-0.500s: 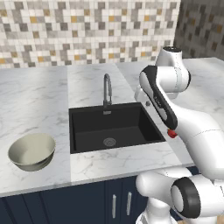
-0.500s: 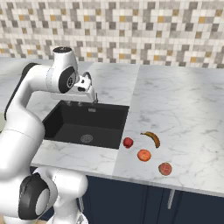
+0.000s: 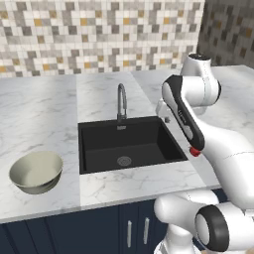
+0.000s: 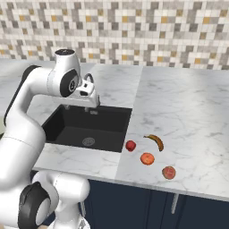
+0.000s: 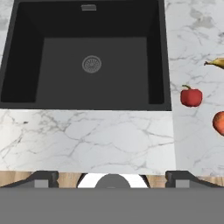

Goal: There is a mixed pile of frozen fruits and vegetables on the counter. Locate all the frozen vegetables and place the items in a bowl on the counter. Take all the frozen fruits and defrost them in a running sink.

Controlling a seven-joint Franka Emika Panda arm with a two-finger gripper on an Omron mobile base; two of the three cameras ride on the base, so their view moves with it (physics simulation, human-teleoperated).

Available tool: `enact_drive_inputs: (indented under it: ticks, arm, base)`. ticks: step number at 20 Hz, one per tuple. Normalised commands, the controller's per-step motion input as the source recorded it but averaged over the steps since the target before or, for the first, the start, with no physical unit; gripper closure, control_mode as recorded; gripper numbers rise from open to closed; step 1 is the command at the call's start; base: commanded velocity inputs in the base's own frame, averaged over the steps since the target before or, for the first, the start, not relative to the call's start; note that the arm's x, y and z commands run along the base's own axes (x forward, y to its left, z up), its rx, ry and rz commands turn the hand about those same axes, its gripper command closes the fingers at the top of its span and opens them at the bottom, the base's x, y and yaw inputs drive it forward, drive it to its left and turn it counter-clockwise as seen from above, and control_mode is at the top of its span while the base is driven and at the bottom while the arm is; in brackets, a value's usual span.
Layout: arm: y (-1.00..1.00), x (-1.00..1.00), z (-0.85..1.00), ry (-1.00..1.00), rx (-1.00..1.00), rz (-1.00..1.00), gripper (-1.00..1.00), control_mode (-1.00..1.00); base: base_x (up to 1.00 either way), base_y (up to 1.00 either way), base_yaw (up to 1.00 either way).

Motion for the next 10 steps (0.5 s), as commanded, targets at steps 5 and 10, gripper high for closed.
enact_drive_inputs:
  ticks: [5,10]
  arm:
    - [-0.27,-0.1,-0.06,0.0,0.01,-0.03,-1.0,-1.0]
    - [-0.35,0.03,-0.12,0.01,0.02,0.0,-1.0,-1.0]
  base:
    - [0.0,0.0,0.0]
    - [0.0,0.0,0.0]
